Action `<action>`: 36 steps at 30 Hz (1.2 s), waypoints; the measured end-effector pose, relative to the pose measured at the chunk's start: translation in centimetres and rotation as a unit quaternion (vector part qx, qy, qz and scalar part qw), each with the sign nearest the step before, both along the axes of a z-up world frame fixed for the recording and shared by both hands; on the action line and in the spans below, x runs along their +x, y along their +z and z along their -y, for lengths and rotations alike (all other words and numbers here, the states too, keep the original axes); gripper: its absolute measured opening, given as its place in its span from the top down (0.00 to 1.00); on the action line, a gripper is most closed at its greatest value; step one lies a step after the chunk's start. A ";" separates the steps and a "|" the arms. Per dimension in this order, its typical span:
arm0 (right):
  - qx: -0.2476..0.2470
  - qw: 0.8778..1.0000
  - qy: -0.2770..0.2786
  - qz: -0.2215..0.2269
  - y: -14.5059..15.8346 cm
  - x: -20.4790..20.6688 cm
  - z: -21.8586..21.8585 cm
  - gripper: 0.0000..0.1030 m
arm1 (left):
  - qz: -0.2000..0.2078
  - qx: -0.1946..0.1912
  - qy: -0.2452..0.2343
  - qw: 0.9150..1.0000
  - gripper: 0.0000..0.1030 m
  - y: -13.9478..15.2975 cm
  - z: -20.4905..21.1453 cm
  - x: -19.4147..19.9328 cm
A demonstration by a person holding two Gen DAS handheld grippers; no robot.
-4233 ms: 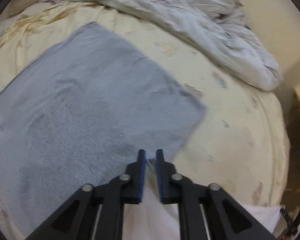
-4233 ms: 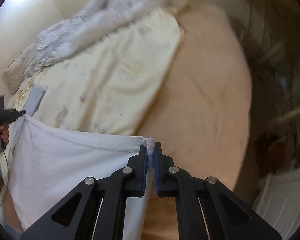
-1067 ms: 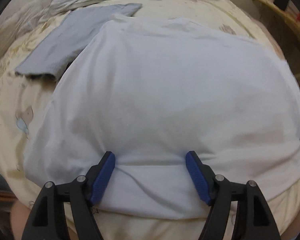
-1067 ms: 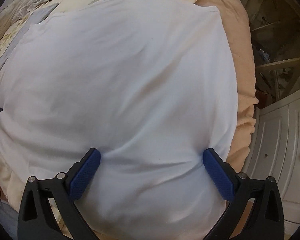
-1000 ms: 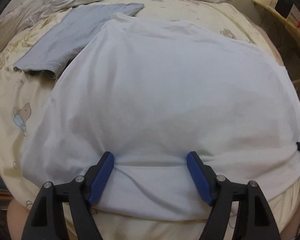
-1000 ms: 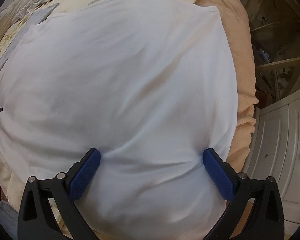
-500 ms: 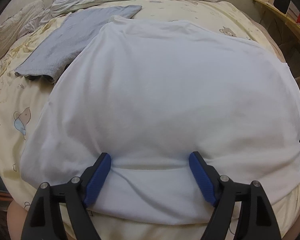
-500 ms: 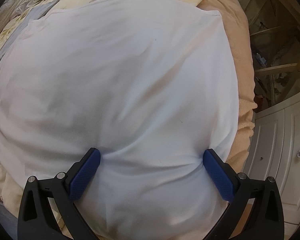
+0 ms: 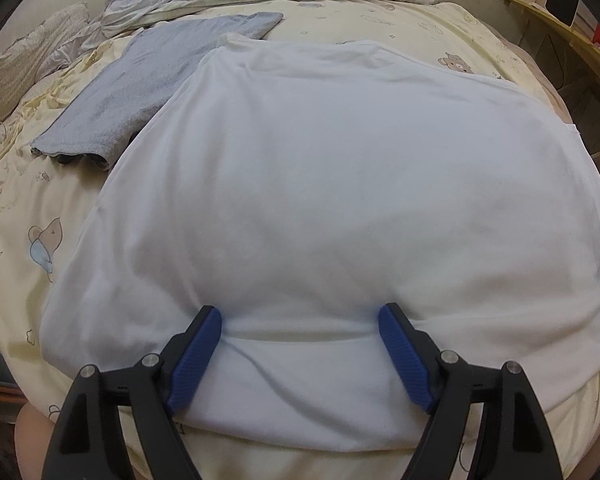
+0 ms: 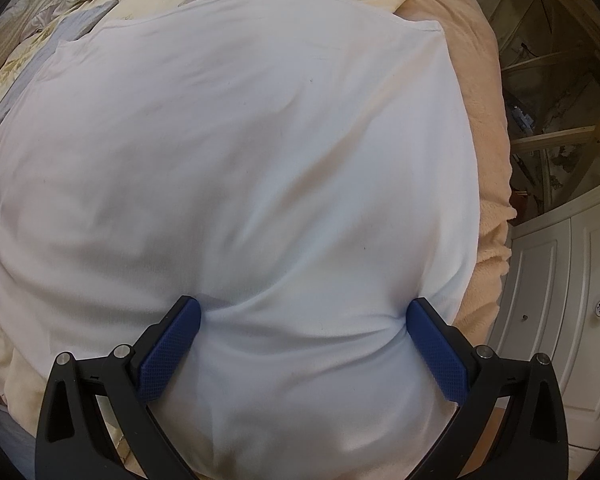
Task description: Fold clothes
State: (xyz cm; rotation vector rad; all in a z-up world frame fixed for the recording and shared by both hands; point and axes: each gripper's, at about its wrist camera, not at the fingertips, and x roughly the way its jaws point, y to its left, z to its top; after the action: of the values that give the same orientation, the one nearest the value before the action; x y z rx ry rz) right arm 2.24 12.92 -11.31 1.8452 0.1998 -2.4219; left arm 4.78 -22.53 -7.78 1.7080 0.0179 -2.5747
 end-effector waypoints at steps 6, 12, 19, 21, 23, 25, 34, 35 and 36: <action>0.000 1.000 0.000 0.000 -0.3 -0.6 0.9 0.00 | 0.000 -0.002 -0.005 1.000 0.21 -0.4 1.2 -0.7; 0.001 1.000 0.000 -0.001 -0.3 -0.5 1.1 0.00 | 0.000 -0.002 -0.004 1.000 0.21 -1.5 -0.2 -3.1; 0.002 1.000 -0.003 -0.001 -0.2 -0.3 1.5 0.00 | -0.001 -0.003 -0.003 1.000 0.21 -1.8 -0.8 -3.8; 0.002 1.000 -0.003 -0.001 -0.5 -0.6 1.3 0.00 | -0.002 -0.004 -0.002 1.000 0.21 -1.8 -0.8 -3.9; 0.003 1.000 -0.001 -0.001 -1.0 -1.3 1.1 0.00 | -0.003 -0.006 -0.001 1.000 0.21 -1.8 -1.0 -3.9; 0.000 1.000 -0.002 0.004 -2.1 -3.2 1.2 0.00 | -0.002 -0.007 -0.002 1.000 0.21 -1.6 -0.9 -3.6; -0.027 0.983 0.136 -0.119 6.9 -2.0 0.3 0.03 | -0.085 -0.089 -0.172 0.977 0.21 8.8 -0.1 -3.4; -0.018 0.978 0.161 -0.128 7.7 -1.3 0.5 0.03 | -0.092 -0.110 -0.202 0.969 0.21 8.9 -0.2 -3.0; 0.008 0.970 0.191 -0.149 8.4 -0.2 1.0 0.03 | -0.100 -0.131 -0.232 0.959 0.21 9.0 -0.3 -2.5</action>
State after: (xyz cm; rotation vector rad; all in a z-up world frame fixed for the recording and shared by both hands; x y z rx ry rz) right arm 2.01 11.90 -2.93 1.2869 0.5412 -2.4028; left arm 2.25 -22.26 1.23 1.4900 -0.7676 -2.8826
